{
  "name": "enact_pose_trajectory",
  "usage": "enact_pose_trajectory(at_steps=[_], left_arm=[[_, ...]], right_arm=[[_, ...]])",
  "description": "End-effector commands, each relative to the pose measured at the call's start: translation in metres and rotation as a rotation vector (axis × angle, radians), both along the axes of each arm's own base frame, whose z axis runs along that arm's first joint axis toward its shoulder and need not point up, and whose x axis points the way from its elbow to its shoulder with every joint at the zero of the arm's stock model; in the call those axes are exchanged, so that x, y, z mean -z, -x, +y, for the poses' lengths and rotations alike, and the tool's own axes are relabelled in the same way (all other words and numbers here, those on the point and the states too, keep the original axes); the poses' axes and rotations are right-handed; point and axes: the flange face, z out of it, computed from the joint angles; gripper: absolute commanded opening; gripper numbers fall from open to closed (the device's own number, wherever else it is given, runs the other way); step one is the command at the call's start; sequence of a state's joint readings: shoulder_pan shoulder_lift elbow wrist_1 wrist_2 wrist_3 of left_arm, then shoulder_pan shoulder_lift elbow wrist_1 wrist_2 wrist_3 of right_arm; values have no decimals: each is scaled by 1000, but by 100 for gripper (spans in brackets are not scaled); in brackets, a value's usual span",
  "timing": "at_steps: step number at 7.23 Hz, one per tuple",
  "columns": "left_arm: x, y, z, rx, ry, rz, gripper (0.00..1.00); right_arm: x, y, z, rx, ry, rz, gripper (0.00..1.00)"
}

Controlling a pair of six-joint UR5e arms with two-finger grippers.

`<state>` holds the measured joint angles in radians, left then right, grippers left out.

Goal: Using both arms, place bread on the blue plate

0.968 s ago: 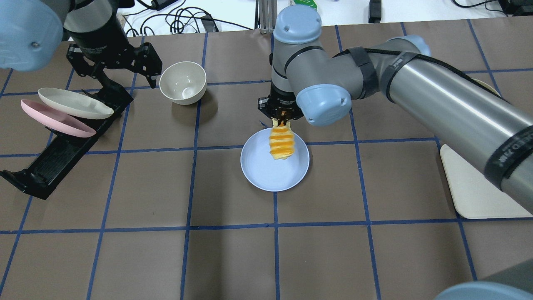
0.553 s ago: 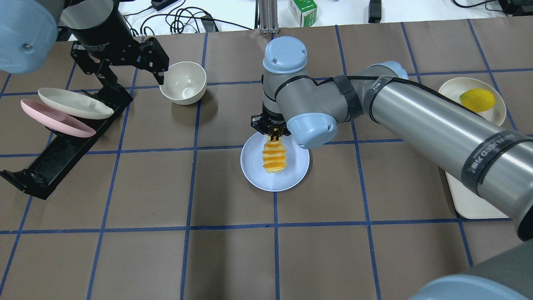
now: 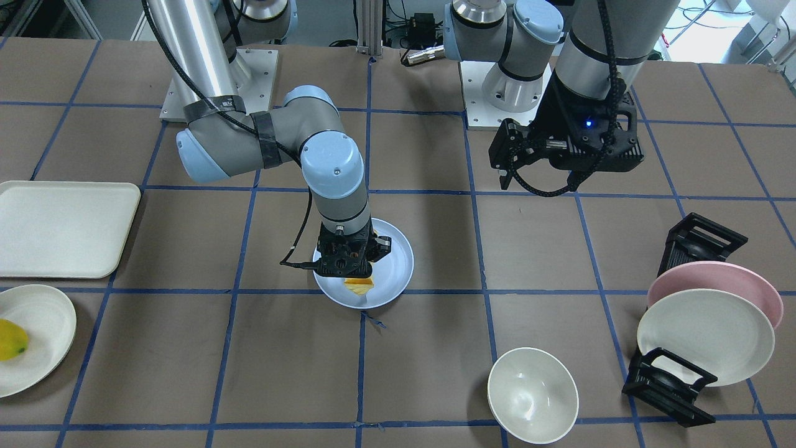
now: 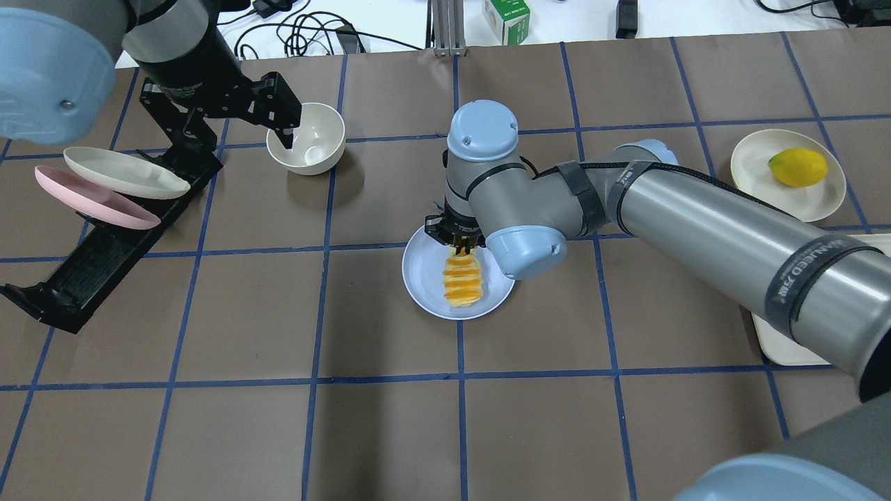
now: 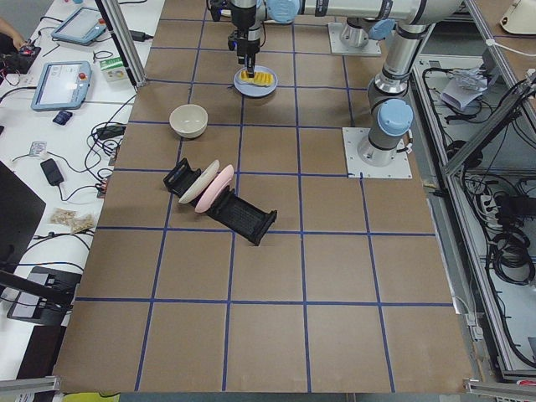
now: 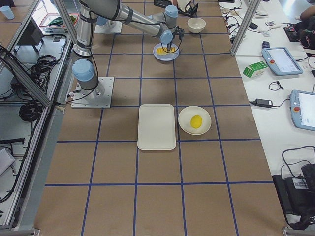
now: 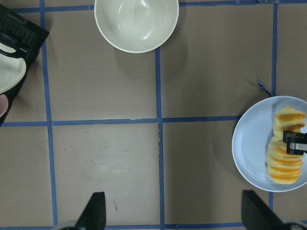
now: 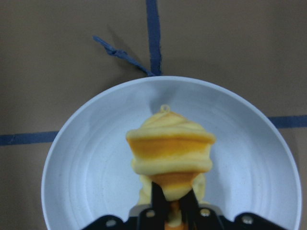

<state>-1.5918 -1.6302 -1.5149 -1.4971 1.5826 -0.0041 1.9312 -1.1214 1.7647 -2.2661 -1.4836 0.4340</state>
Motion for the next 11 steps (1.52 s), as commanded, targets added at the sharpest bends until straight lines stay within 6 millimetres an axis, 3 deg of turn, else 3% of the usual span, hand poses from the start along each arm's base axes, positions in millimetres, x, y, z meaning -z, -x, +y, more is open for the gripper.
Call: enact_pose_trajectory(at_steps=[1, 3, 4, 5, 6, 9, 10, 11], left_arm=[[-8, -9, 2, -10, 18, -52, 100], [-15, -9, 3, -12, 32, -53, 100], [-9, -10, 4, -12, 20, -58, 100], [-6, -8, 2, -14, 17, -59, 100], [-11, -8, 4, -10, 28, -64, 100], [-13, -7, 5, -11, 31, -58, 100], [-14, -7, 6, -10, 32, -58, 100], [-19, -7, 9, -8, 43, -57, 100]], right_arm=[[-4, -1, -3, 0, 31, -12, 100], [-11, -1, -5, 1, 43, -18, 100], [-13, -1, -7, 3, 46, -18, 100], [-33, 4, -17, 15, 68, -16, 100], [-69, 22, -20, 21, 41, 8, 100], [-184, 121, -26, 58, -49, 47, 100], [-213, 153, -22, 106, -64, 62, 100], [-226, 176, -23, 143, -50, 77, 100]])
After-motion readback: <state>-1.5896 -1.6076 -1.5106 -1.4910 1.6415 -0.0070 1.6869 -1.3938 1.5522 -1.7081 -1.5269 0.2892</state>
